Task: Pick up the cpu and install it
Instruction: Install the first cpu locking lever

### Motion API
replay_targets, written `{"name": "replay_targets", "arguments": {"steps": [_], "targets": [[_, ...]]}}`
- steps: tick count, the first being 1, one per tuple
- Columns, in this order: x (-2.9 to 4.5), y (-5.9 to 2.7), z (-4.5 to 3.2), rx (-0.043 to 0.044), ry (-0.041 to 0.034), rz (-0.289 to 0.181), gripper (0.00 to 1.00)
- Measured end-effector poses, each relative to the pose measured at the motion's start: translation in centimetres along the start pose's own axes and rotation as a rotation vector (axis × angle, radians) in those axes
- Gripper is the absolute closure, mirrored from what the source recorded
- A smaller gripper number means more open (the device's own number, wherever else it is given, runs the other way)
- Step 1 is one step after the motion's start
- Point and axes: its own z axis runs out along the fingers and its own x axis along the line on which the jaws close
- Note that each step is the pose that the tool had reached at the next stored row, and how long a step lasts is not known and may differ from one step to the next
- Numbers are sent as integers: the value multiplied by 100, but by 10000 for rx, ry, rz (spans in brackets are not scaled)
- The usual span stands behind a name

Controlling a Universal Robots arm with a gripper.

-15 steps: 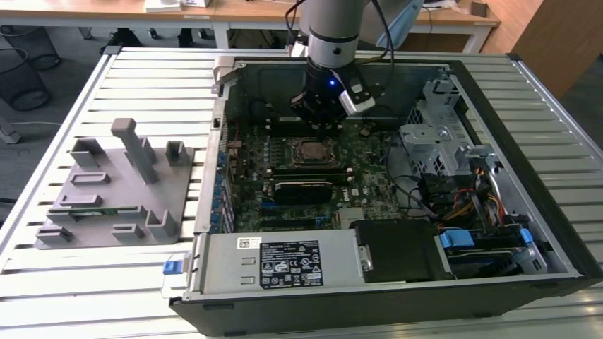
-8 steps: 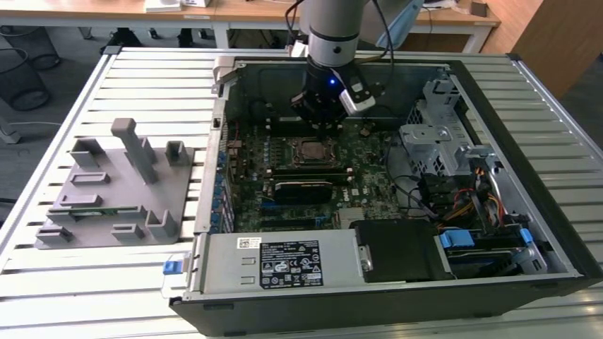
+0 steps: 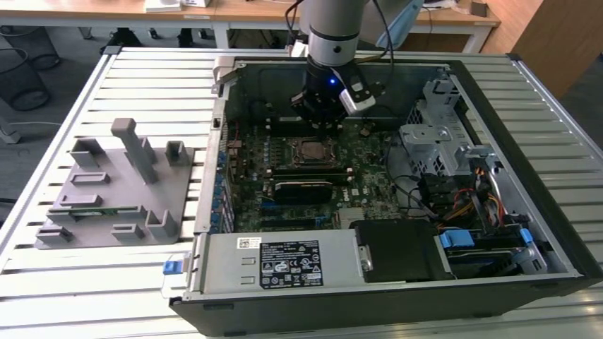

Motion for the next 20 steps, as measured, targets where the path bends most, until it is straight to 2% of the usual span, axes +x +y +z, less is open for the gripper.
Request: {"name": "replay_targets", "arguments": {"steps": [5, 11, 12, 13, 16, 18, 20], "targets": [[-3, 0, 22, 142, 3, -2, 89], [-7, 0, 40, 145, 7, 0, 89], [-8, 0, 40, 125, 6, -1, 89], [-8, 0, 40, 70, 5, -2, 89], [-9, 2, 43, -197, 1, 1, 89], [-8, 0, 41, -328, 3, 0, 89], [-8, 1, 40, -352, 1, 2, 89]]}}
